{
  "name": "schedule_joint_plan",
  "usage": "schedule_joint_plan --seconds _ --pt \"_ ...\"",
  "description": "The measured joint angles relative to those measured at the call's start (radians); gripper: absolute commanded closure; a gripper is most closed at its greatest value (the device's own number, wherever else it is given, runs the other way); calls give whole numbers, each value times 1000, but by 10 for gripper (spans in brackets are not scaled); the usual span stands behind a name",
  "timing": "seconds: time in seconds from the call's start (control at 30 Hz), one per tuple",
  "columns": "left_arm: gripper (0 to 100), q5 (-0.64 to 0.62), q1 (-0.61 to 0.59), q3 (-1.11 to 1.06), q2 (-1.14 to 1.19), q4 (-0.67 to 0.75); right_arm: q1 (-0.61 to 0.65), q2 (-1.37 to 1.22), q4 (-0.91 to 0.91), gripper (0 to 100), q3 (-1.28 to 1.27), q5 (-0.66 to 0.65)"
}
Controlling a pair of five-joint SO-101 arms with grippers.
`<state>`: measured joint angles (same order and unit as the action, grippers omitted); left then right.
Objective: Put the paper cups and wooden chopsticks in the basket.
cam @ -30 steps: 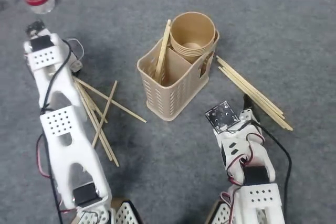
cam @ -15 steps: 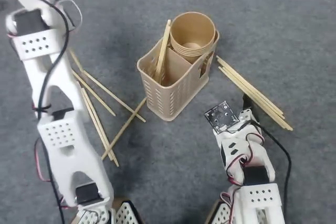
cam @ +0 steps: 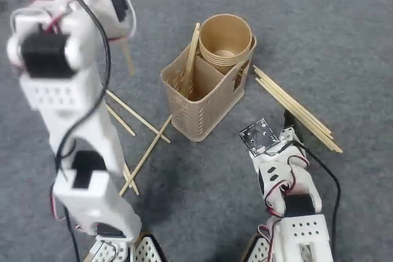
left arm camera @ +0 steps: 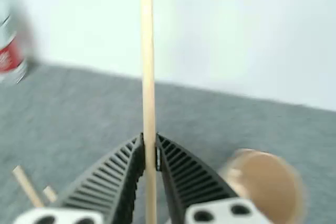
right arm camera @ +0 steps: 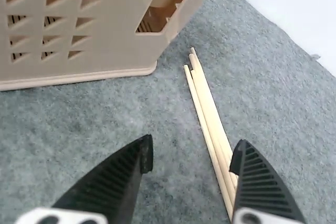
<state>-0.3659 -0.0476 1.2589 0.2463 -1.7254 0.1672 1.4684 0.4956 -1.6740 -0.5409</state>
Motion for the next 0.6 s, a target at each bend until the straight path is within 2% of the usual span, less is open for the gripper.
schedule_joint_plan --seconds 0.13,0.27,0.43,0.53,0.6 --pt "991 0 126 -49 -152 0 0 0 0 746 0 0" --pt "991 0 278 -206 -302 0 0 0 0 746 0 0" --pt "991 0 336 -410 -482 -3 0 0 0 746 0 0" --pt "991 3 356 -526 -664 3 0 0 0 746 0 0" --pt "991 9 359 -631 -792 61 0 0 0 746 0 0"
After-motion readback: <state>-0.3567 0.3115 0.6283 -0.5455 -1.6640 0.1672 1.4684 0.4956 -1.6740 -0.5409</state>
